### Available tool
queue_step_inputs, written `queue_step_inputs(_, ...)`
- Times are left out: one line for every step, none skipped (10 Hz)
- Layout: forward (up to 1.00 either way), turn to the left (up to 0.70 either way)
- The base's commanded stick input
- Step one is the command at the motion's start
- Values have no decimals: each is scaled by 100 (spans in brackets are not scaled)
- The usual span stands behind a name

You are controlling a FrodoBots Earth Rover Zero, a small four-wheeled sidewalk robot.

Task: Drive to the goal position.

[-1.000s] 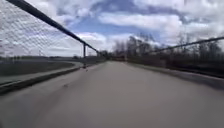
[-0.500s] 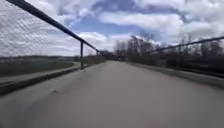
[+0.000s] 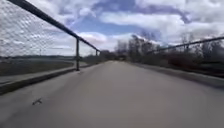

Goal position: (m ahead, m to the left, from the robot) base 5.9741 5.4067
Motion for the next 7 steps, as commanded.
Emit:
queue_step_inputs(95, 0)
queue_step_inputs(95, 0)
queue_step_inputs(95, 0)
queue_step_inputs(95, 0)
queue_step_inputs(94, 0)
queue_step_inputs(94, 0)
queue_step_inputs(95, 0)
